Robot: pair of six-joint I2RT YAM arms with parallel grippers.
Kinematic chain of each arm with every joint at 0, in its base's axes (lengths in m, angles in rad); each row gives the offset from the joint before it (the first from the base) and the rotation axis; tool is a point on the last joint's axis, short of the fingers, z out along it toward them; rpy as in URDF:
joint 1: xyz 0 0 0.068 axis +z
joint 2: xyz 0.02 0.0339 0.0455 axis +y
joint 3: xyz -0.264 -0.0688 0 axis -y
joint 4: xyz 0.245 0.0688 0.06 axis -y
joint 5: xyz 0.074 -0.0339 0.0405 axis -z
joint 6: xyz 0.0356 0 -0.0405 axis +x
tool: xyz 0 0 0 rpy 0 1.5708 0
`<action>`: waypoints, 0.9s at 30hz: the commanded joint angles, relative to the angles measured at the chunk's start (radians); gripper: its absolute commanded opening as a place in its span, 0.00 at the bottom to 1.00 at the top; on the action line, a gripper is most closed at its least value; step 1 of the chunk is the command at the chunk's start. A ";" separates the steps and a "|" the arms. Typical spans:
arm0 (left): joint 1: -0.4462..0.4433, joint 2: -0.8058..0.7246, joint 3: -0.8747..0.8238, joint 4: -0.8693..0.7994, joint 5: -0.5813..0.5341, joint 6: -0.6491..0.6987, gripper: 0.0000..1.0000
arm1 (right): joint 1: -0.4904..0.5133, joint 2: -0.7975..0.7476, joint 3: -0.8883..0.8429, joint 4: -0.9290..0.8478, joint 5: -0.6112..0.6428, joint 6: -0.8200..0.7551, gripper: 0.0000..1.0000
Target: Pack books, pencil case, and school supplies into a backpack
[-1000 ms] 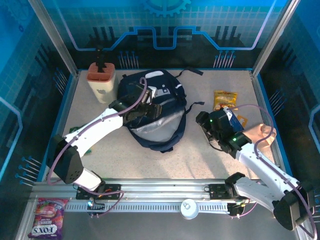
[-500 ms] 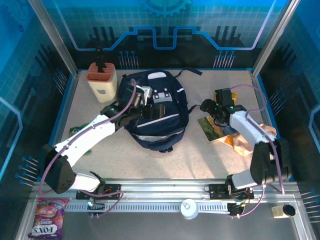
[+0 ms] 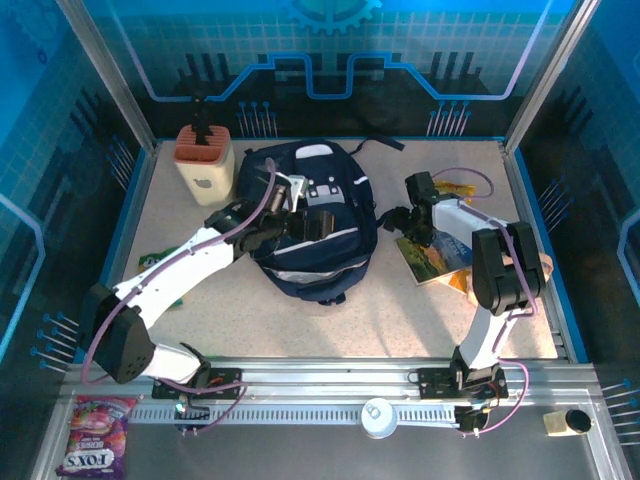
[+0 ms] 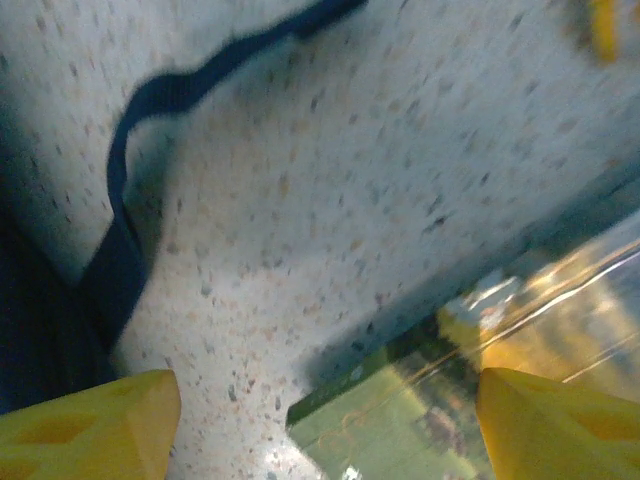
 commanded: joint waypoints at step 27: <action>-0.127 0.335 0.314 -0.069 0.226 -0.074 0.92 | -0.062 -0.542 -0.389 -0.108 -0.004 0.047 0.67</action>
